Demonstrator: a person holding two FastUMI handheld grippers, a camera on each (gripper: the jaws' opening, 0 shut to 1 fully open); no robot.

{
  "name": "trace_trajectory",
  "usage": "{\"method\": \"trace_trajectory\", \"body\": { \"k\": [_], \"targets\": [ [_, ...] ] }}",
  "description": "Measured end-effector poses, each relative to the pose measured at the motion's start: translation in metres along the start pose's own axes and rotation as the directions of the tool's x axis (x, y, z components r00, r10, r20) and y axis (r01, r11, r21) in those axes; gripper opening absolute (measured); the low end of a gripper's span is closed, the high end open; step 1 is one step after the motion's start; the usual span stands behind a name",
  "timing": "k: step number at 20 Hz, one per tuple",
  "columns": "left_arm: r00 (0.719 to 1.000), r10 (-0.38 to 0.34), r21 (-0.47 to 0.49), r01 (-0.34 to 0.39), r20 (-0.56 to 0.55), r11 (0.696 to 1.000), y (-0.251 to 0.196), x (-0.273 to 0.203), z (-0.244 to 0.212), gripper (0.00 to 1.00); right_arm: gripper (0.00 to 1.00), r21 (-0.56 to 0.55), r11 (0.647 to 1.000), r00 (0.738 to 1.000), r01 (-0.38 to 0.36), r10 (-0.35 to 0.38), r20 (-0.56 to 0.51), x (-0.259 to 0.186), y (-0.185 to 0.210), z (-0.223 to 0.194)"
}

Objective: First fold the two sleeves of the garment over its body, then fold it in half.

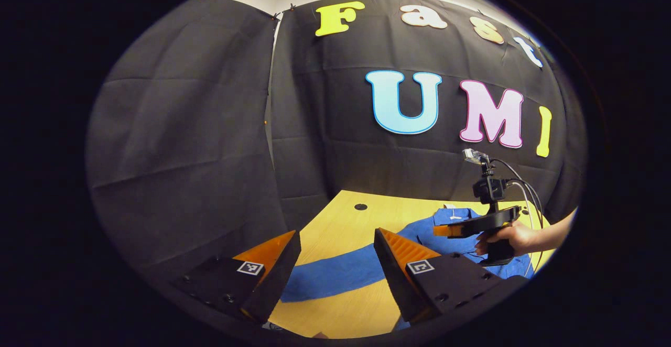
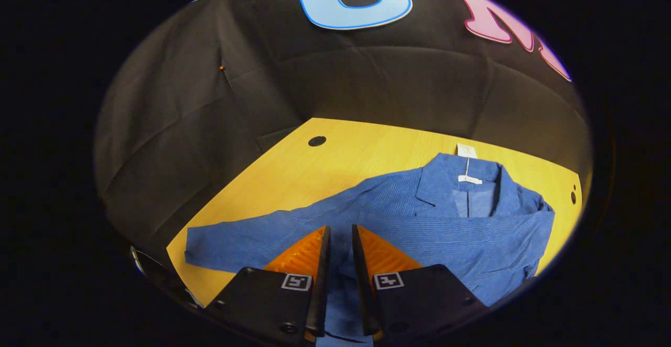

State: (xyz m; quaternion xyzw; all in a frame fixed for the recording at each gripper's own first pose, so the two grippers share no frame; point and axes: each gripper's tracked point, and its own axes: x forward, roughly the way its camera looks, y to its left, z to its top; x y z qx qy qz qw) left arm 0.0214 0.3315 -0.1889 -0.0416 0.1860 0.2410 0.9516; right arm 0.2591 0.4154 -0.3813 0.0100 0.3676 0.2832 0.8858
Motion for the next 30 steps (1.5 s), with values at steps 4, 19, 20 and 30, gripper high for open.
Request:
{"method": "trace_trajectory", "body": {
  "k": [4, 19, 20, 30],
  "targets": [
    [0.999, 0.036, 0.016, -0.036, -0.002, 0.999, 0.017, 0.009, -0.021, 0.82, 0.52, -0.095, 0.994, 0.998, 0.046, -0.041, 0.051, -0.042, -0.01, 0.013],
    [0.92, 0.144, 0.02, -0.147, -0.365, 0.989, 0.068, 0.116, -0.151, 0.84, 0.99, -0.135, 0.961, 0.941, 0.242, -0.198, 0.275, -0.201, -0.056, 0.045],
    [0.906, 0.16, 0.018, -0.167, -0.393, 0.986, 0.072, 0.12, -0.158, 0.84, 0.99, -0.13, 0.959, 0.939, 0.251, -0.209, 0.273, -0.207, -0.061, 0.043],
    [0.835, 0.195, -0.032, -0.246, -0.514, 0.969, 0.095, 0.13, -0.203, 0.84, 0.99, -0.03, 0.942, 0.917, 0.335, -0.318, 0.24, -0.24, -0.108, 0.019]
  ]
}}
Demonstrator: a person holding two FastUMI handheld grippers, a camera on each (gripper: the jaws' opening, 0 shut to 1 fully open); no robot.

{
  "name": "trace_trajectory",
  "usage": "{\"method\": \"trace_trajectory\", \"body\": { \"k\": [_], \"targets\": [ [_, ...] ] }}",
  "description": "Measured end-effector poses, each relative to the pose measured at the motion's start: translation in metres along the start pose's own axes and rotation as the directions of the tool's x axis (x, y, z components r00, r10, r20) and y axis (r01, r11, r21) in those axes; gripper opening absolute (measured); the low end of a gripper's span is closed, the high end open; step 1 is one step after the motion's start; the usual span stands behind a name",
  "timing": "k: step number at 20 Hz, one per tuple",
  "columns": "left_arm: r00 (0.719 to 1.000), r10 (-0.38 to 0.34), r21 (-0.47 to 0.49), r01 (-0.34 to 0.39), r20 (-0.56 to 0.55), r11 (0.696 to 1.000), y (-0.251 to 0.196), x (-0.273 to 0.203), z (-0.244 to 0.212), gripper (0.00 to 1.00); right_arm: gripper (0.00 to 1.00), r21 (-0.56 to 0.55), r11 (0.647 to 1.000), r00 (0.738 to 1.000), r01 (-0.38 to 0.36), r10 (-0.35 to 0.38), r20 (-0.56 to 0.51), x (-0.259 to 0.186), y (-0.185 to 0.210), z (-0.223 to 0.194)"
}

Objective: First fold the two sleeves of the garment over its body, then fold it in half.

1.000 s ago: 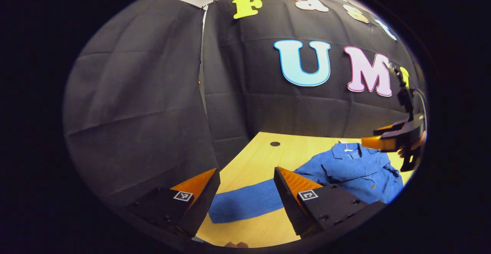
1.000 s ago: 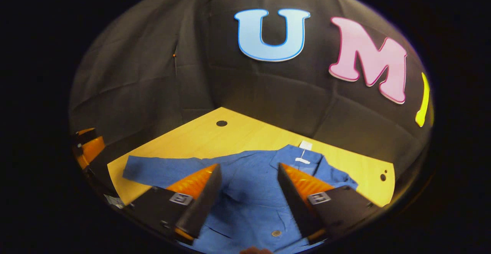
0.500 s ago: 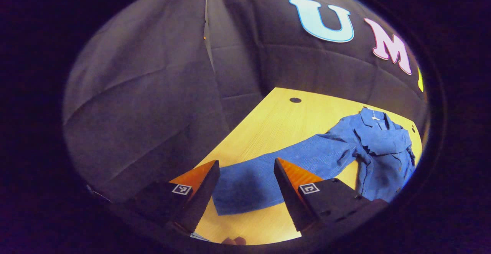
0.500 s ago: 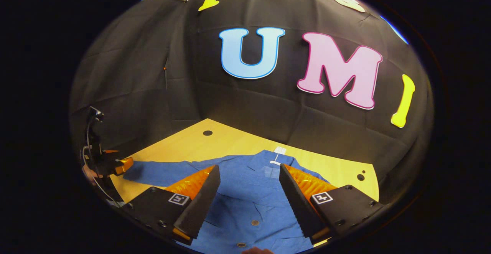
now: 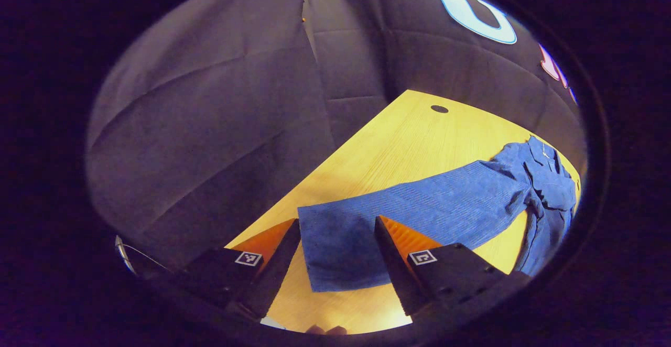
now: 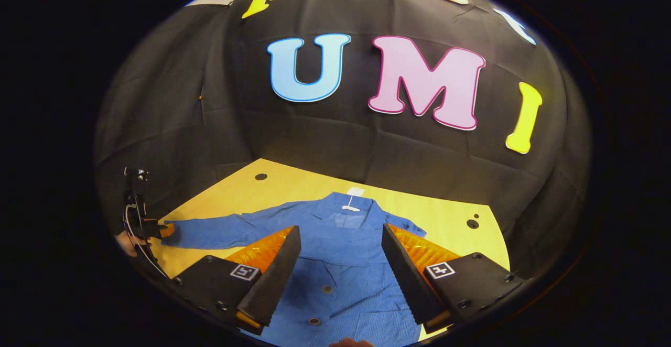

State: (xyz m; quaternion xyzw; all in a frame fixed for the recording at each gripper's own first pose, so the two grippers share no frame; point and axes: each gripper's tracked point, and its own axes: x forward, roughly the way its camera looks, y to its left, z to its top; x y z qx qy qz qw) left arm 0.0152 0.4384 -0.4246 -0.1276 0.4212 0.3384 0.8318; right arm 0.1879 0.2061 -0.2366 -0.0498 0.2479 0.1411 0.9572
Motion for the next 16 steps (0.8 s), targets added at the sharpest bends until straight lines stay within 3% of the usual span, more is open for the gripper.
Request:
{"method": "trace_trajectory", "body": {
  "k": [2, 4, 5, 6, 13, 14, 16],
  "targets": [
    [0.999, 0.006, -0.003, -0.007, -0.05, 1.0, -0.001, 0.012, -0.016, 0.84, 0.99, 0.006, 1.0, 1.0, 0.007, -0.007, -0.006, -0.004, -0.003, -0.004],
    [1.0, 0.013, -0.029, -0.013, 0.019, 0.999, -0.002, 0.019, -0.01, 0.83, 0.99, 0.007, 1.0, 1.0, 0.013, -0.013, -0.01, -0.008, -0.007, -0.007],
    [0.999, 0.014, -0.033, -0.015, -0.031, 0.999, -0.004, 0.014, -0.021, 0.82, 0.99, 0.006, 1.0, 1.0, 0.016, -0.016, -0.009, -0.01, -0.009, -0.007],
    [1.0, 0.02, -0.029, -0.02, 0.009, 0.999, -0.003, 0.009, -0.016, 0.83, 0.99, 0.007, 1.0, 1.0, 0.02, -0.02, -0.011, -0.01, -0.011, -0.008],
    [1.0, -0.001, -0.059, 0.002, 0.018, 0.998, -0.006, 0.017, -0.018, 0.84, 0.99, 0.047, 0.998, 0.999, 0.033, -0.032, -0.029, -0.016, -0.023, -0.014],
    [1.0, -0.007, -0.048, 0.009, 0.028, 0.999, -0.007, 0.019, -0.017, 0.82, 0.99, 0.048, 0.998, 0.999, 0.034, -0.033, -0.031, -0.017, -0.024, -0.015],
    [0.999, -0.027, -0.019, 0.028, 0.039, 0.999, -0.017, 0.021, -0.016, 0.63, 0.99, 0.052, 0.998, 0.999, 0.033, -0.031, -0.033, -0.016, -0.024, -0.015]
  ]
}}
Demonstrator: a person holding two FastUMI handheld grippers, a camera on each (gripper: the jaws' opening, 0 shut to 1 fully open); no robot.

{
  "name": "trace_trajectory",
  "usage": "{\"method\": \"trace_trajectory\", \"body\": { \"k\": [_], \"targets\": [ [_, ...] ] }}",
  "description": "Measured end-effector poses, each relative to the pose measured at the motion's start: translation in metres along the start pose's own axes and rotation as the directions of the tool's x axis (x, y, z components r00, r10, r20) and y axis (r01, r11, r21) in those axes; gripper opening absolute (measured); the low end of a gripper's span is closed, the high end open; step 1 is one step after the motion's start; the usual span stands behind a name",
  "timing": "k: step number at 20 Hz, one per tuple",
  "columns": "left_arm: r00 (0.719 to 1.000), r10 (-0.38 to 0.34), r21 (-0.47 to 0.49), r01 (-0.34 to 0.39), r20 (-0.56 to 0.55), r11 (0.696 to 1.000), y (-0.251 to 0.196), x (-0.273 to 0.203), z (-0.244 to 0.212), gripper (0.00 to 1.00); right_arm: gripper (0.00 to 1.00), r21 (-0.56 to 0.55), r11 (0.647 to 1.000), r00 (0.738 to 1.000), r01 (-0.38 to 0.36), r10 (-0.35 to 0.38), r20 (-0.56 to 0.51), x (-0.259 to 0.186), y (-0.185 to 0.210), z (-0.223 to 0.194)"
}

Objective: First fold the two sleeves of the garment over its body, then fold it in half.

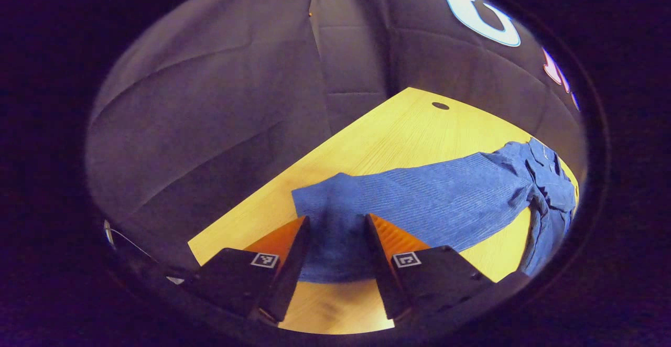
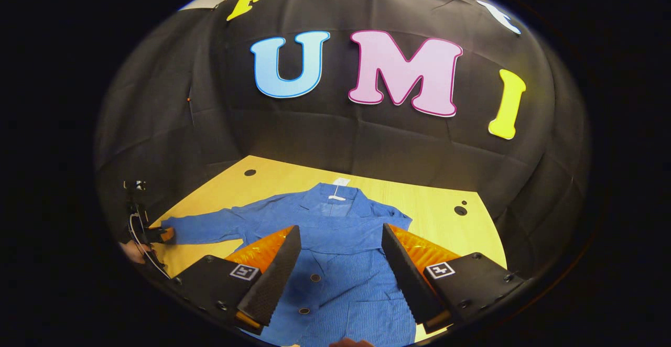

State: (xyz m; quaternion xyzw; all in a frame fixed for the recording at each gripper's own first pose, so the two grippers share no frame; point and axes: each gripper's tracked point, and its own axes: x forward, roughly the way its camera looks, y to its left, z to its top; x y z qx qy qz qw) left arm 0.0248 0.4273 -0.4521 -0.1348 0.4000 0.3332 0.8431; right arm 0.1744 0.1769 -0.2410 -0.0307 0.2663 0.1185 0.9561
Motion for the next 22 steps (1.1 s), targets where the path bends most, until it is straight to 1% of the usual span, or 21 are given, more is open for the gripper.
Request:
{"method": "trace_trajectory", "body": {
  "k": [1, 2, 3, 5, 7, 8, 10, 11, 13, 15, 17, 20, 22],
  "targets": [
    [1.0, -0.001, 0.01, 0.001, -0.005, 1.0, -0.004, 0.001, 0.001, 0.47, 0.99, 0.002, 1.0, 1.0, -0.002, 0.002, 0.001, 0.0, 0.001, 0.001],
    [1.0, 0.002, 0.023, -0.002, -0.011, 1.0, -0.005, 0.001, 0.002, 0.36, 0.99, 0.003, 1.0, 1.0, -0.003, 0.003, 0.0, 0.001, 0.001, 0.001],
    [0.999, 0.029, 0.038, -0.028, -0.017, 0.999, -0.003, 0.001, 0.004, 0.25, 0.99, 0.003, 1.0, 1.0, -0.006, 0.006, 0.0, 0.001, 0.002, 0.001],
    [0.999, 0.045, 0.05, -0.043, -0.03, 0.998, -0.001, 0.002, 0.006, 0.02, 0.99, -0.003, 1.0, 1.0, -0.008, 0.008, -0.003, -0.001, 0.002, 0.0],
    [0.997, 0.051, 0.058, -0.047, -0.065, 0.997, -0.006, 0.006, 0.006, 0.02, 0.99, -0.013, 1.0, 1.0, -0.008, 0.007, -0.007, -0.001, 0.0, -0.002],
    [0.996, 0.046, 0.079, -0.04, -0.08, 0.996, -0.009, 0.004, 0.007, 0.0, 0.99, -0.016, 1.0, 1.0, -0.004, 0.004, -0.01, -0.003, -0.002, -0.002],
    [0.994, 0.021, 0.1, -0.011, -0.103, 0.995, -0.011, 0.005, 0.012, 0.0, 0.99, -0.011, 1.0, 1.0, 0.0, 0.0, -0.014, -0.005, -0.005, -0.004],
    [0.995, 0.007, 0.088, 0.002, -0.101, 0.996, -0.013, 0.003, 0.018, 0.0, 0.99, -0.004, 1.0, 1.0, 0.003, -0.003, -0.016, -0.005, -0.007, -0.004],
    [0.997, -0.036, 0.028, 0.038, -0.067, 0.999, -0.021, -0.002, 0.033, 0.0, 0.99, 0.01, 1.0, 1.0, 0.008, -0.008, -0.012, -0.006, -0.011, -0.003],
    [0.994, -0.078, -0.015, 0.077, -0.078, 0.997, -0.031, -0.011, 0.039, 0.0, 1.0, 0.023, 1.0, 1.0, 0.011, -0.011, -0.007, -0.006, -0.015, -0.002],
    [0.992, -0.096, -0.017, 0.095, -0.077, 0.995, -0.038, -0.016, 0.046, 0.0, 0.99, 0.034, 0.999, 1.0, 0.011, -0.01, -0.011, -0.008, -0.018, -0.005],
    [0.991, -0.127, -0.019, 0.126, -0.048, 0.992, -0.054, -0.026, 0.059, 0.0, 0.99, 0.046, 0.999, 1.0, 0.012, -0.012, -0.015, -0.011, -0.024, -0.009],
    [0.985, -0.163, -0.039, 0.162, -0.046, 0.986, -0.073, -0.035, 0.067, 0.0, 0.99, 0.058, 0.998, 1.0, 0.015, -0.014, -0.021, -0.012, -0.028, -0.014]
  ]
}}
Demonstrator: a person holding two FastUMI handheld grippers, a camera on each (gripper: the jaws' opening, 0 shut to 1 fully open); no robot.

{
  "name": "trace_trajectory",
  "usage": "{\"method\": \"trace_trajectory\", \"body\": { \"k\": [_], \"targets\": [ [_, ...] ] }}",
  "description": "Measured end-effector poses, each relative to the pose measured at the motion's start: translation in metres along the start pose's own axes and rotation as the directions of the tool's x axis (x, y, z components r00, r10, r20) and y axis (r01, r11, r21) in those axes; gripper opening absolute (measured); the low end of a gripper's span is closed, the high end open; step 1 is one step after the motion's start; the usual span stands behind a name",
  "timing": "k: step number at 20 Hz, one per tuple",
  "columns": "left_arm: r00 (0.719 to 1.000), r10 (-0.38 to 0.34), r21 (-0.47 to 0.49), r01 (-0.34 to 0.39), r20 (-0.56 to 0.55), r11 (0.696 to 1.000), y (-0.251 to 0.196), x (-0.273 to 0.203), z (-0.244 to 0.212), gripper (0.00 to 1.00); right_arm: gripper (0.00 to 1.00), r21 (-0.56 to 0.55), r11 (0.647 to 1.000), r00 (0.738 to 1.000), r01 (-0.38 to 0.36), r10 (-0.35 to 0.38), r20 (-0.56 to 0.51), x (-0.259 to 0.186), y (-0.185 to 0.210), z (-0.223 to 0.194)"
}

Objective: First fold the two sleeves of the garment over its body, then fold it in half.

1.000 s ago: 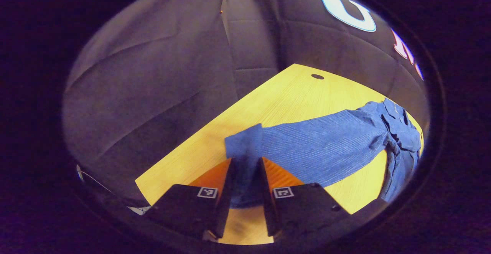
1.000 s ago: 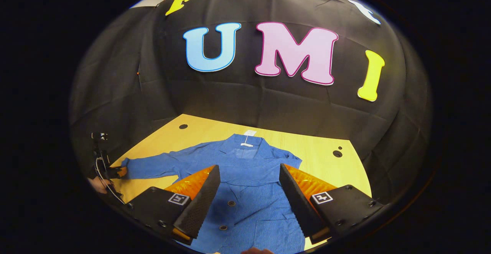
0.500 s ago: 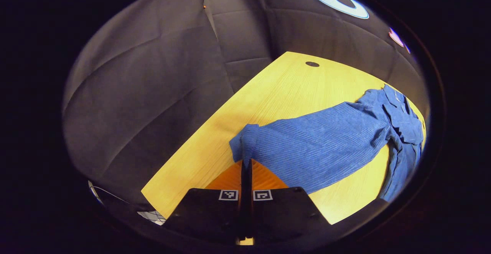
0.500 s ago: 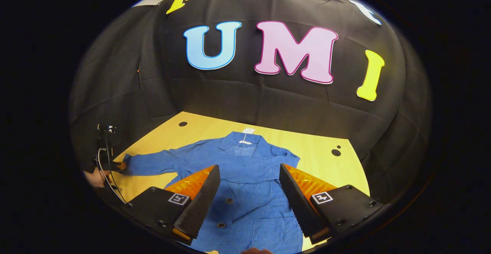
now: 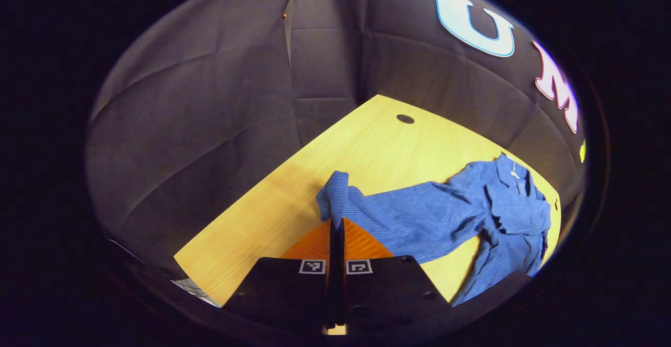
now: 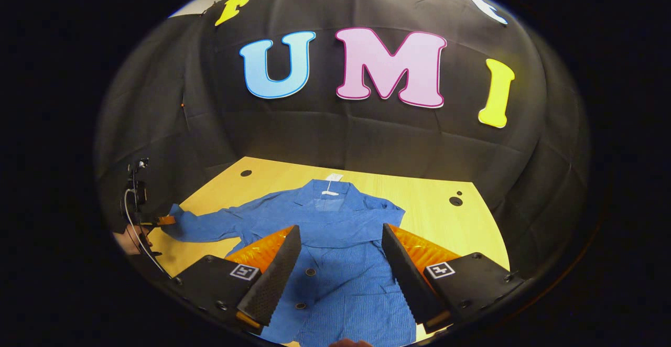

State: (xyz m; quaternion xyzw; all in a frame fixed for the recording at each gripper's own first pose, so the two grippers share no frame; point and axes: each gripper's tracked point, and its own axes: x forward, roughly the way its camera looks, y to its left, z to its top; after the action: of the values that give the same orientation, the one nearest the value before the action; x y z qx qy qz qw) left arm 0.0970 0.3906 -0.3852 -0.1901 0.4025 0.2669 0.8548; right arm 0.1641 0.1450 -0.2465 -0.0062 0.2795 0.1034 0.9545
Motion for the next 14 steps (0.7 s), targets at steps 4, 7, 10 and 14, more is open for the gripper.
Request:
{"method": "trace_trajectory", "body": {
  "k": [4, 7, 10, 14],
  "targets": [
    [0.995, -0.094, 0.017, 0.093, 0.025, 0.995, -0.051, -0.012, 0.021, 0.0, 0.99, 0.031, 1.0, 1.0, 0.005, -0.005, -0.009, -0.003, -0.011, -0.005],
    [0.985, -0.167, 0.051, 0.165, 0.03, 0.985, -0.095, -0.021, 0.033, 0.0, 0.99, 0.04, 0.999, 1.0, 0.004, -0.003, -0.015, -0.008, -0.019, -0.009],
    [0.974, -0.224, 0.07, 0.222, 0.031, 0.973, -0.131, -0.029, 0.039, 0.0, 0.99, 0.04, 0.999, 1.0, 0.017, -0.017, -0.016, -0.015, -0.031, -0.01],
    [0.961, -0.274, 0.158, 0.267, 0.024, 0.951, -0.175, -0.036, 0.043, 0.0, 0.99, 0.071, 0.997, 0.999, 0.034, -0.032, -0.025, -0.021, -0.048, -0.015]
  ]
}}
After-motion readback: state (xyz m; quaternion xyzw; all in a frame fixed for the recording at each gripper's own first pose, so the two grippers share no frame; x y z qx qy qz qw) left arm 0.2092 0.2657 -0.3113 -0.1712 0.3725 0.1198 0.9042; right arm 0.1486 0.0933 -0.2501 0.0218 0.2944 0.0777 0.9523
